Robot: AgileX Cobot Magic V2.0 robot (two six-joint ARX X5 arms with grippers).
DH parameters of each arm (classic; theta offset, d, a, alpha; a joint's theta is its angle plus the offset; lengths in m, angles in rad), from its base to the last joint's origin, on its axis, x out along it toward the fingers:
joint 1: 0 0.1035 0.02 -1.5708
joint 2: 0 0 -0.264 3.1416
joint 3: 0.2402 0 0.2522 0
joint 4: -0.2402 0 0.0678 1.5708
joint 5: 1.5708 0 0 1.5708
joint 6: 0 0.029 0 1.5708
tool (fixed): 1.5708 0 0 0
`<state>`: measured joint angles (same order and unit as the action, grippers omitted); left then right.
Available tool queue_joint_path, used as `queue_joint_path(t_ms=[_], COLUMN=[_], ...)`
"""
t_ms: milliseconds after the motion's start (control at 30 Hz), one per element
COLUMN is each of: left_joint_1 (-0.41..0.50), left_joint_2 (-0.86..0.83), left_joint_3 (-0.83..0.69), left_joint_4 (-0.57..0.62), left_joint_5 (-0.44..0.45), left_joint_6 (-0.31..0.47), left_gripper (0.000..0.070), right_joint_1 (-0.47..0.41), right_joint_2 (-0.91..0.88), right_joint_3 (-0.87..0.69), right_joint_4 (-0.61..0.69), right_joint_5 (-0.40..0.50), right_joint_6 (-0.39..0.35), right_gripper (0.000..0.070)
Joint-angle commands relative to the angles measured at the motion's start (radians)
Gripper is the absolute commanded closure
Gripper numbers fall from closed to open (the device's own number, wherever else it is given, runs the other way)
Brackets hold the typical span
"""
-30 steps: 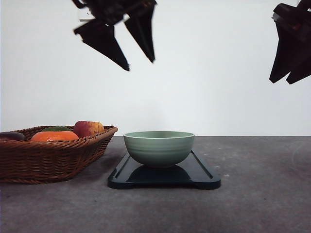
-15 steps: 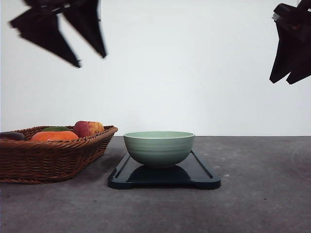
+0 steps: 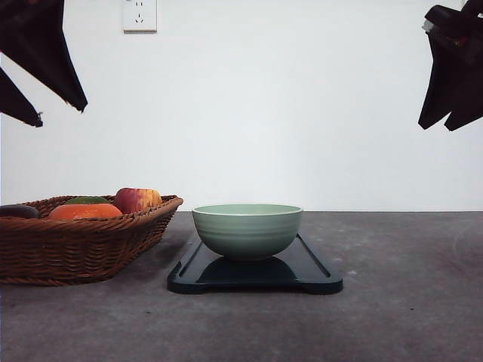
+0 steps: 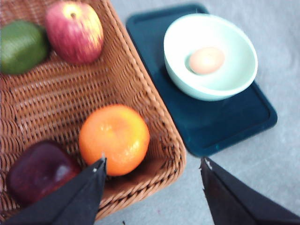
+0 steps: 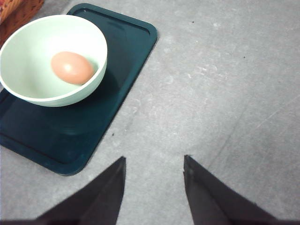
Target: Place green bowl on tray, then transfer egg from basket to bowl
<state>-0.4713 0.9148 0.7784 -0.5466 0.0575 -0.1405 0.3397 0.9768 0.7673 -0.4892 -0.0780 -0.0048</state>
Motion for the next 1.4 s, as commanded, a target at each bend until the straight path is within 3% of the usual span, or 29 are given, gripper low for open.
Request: queue_joint_path(t_ms=[0, 33, 67, 100, 133, 167, 700, 800, 1000, 1200, 1367], left_joint_1=[-0.004, -0.004, -0.004, -0.004, -0.005, -0.005, -0.006, 0.012, 0.152, 0.327, 0.396], left_joint_2=[0.005, 0.005, 0.006, 0.007, 0.007, 0.006, 0.005, -0.013, -0.114, -0.306, -0.487], left_joint_3=[0.008, 0.008, 0.008, 0.008, 0.008, 0.008, 0.009, 0.008, -0.039, -0.183, -0.336], left_joint_4=[-0.005, -0.012, -0.015, -0.016, -0.018, -0.019, -0.008, -0.005, 0.029, 0.207, 0.307], left_joint_5=[0.001, 0.001, 0.001, 0.002, 0.002, 0.002, 0.002, -0.01, -0.009, -0.009, -0.01], left_joint_6=[-0.008, -0.007, -0.007, -0.007, -0.008, -0.009, -0.006, 0.064, 0.074, 0.074, 0.076], left_gripper=[0.031, 0.0312, 0.0377, 0.0483, 0.0648, 0.0696, 0.0687, 0.0687, 0.0687, 0.0687, 0.0687], right_joint_1=[0.005, 0.005, 0.005, 0.005, 0.005, 0.005, 0.005, 0.005, 0.005, 0.005, 0.005], right_joint_2=[0.008, 0.008, 0.008, 0.008, 0.008, 0.008, 0.008, 0.008, 0.008, 0.008, 0.008], right_joint_3=[0.003, 0.003, 0.003, 0.003, 0.003, 0.003, 0.003, 0.003, 0.003, 0.003, 0.003], right_joint_4=[0.007, 0.007, 0.011, 0.018, 0.023, 0.026, 0.045, 0.045, 0.045, 0.045, 0.045], right_joint_5=[0.001, 0.0, 0.0, 0.001, 0.0, -0.002, 0.001, 0.0, 0.001, 0.0, 0.001], right_joint_6=[-0.007, -0.007, -0.006, -0.006, -0.007, -0.005, -0.003, -0.003, -0.003, -0.003, -0.003], right_gripper=[0.0458, 0.0458, 0.0504, 0.0577, 0.067, 0.0693, 0.0685, 0.0685, 0.0684, 0.0684, 0.0684])
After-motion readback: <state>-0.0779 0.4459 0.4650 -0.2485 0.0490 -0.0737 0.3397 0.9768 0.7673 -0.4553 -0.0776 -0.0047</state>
